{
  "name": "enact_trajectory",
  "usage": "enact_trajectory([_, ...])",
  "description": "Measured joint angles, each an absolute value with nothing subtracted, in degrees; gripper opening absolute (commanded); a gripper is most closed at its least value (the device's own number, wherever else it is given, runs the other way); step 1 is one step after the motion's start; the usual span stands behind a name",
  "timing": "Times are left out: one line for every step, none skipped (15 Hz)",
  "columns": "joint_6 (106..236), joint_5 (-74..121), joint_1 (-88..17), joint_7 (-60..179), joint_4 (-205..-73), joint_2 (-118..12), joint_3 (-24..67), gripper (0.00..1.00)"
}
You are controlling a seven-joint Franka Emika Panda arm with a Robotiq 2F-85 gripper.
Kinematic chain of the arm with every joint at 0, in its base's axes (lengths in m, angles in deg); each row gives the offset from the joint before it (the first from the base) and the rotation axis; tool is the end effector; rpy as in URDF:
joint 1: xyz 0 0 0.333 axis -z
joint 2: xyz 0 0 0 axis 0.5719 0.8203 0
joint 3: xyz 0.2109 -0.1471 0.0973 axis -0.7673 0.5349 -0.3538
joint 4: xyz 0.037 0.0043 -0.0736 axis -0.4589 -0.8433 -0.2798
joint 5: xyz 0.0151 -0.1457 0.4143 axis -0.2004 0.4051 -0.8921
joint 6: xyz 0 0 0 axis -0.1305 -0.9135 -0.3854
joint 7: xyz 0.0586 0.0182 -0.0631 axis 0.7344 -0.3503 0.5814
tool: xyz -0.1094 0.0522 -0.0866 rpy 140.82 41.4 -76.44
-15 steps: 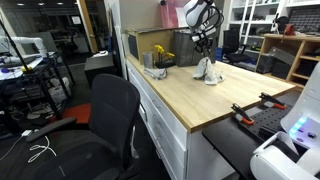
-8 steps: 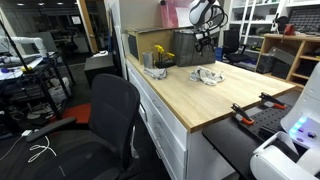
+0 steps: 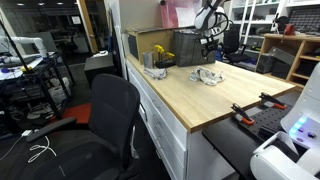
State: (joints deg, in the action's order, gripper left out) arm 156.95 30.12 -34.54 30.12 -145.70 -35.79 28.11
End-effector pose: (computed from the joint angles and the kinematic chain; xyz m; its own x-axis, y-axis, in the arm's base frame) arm 0.6387 -0.1402 0.1309 0.7853 -0.6173 -0.0467 -0.5774 -0.7575 0.3046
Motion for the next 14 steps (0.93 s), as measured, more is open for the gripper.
enact_trajectory([156.07,29.02,-34.22,29.59,-144.57,-34.56,28.26,1.0])
enact_trajectory([155.21,27.81,-33.85,29.05,-143.42,-33.37,28.42,1.0])
enact_trajectory([154.23,26.69,-33.44,28.49,-142.28,-32.2,28.57,1.0])
enact_trajectory([153.19,25.29,-32.93,28.35,-141.24,-31.16,28.6,1.0])
enact_trajectory([151.87,23.66,-32.38,28.33,-140.23,-30.19,28.6,1.0])
enact_trajectory([150.51,21.81,-31.83,28.36,-139.3,-29.34,28.48,1.0])
enact_trajectory([149.17,19.98,-31.29,28.41,-138.42,-28.53,28.31,1.0])
enact_trajectory([148.07,18.38,-30.86,28.41,-137.58,-27.83,28.17,1.0])
enact_trajectory([147.27,17.06,-30.58,28.42,-136.9,-27.21,28.06,0.98])
enact_trajectory([146.76,16.0,-30.39,28.42,-136.25,-26.64,27.89,0.73])
enact_trajectory([146.42,15.01,-30.22,28.43,-135.69,-26.1,27.58,0.73])
enact_trajectory([146.33,14.18,-30.13,28.46,-135.21,-25.61,27.22,0.68])
enact_trajectory([146.33,13.63,-30.13,28.47,-134.71,-25.16,26.82,0.6])
enact_trajectory([146.33,13.19,-30.19,28.48,-134.27,-24.73,26.42,0.52])
